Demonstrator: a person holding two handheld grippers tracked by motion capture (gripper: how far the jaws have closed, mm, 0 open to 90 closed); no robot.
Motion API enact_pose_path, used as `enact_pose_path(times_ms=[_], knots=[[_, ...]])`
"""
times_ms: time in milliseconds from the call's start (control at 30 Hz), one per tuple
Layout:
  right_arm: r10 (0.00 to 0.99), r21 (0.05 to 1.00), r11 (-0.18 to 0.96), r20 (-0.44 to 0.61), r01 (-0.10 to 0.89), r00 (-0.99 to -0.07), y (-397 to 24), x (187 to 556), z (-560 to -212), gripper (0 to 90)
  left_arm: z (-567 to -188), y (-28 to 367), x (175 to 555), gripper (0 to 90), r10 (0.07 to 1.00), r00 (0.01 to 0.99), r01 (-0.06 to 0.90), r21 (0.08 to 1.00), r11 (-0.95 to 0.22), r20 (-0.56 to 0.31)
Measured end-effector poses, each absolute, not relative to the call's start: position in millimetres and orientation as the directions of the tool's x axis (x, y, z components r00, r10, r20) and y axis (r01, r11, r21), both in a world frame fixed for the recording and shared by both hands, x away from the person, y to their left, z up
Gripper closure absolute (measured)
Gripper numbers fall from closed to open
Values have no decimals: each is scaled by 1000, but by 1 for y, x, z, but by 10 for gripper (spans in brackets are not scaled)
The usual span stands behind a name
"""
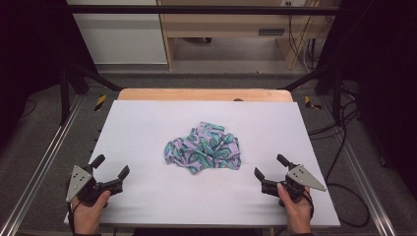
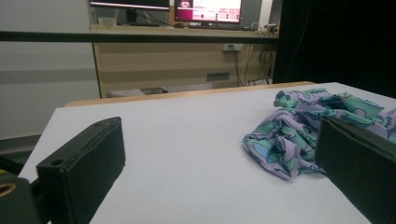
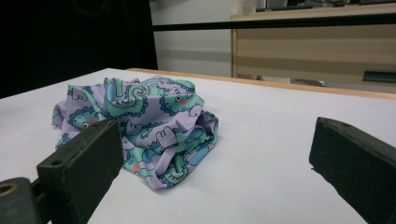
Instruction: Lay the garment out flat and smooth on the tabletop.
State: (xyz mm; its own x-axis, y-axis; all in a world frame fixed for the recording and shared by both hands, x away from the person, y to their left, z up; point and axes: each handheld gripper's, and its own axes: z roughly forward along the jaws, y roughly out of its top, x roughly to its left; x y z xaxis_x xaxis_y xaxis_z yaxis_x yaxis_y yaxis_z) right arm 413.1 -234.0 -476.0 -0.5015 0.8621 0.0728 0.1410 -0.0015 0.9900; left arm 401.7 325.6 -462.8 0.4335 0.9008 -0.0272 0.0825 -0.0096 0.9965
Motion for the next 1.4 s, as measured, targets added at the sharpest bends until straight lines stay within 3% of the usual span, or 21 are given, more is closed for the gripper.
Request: enact_pose_path(times_ms=[367,600,1000,1200,1400], knots=[[849,975,81,41,206,-527,-221,416,-470,40,-455,303,406,20,881,473,149,987,-65,-13],[838,937,193,-2,291,-546,-204,431,-464,63,-445,268,418,29,834,546,204,954,-220,76],[793,849,318,7,422,-610,-165,468,-466,82,-453,225,458,60,765,641,324,882,-342,62],[789,798,356,23,486,-614,-152,482,-473,157,-465,207,474,169,769,637,390,835,-389,61],[796,753,387,19,533,-605,-143,487,-480,289,-476,194,488,383,770,633,436,786,-438,79]])
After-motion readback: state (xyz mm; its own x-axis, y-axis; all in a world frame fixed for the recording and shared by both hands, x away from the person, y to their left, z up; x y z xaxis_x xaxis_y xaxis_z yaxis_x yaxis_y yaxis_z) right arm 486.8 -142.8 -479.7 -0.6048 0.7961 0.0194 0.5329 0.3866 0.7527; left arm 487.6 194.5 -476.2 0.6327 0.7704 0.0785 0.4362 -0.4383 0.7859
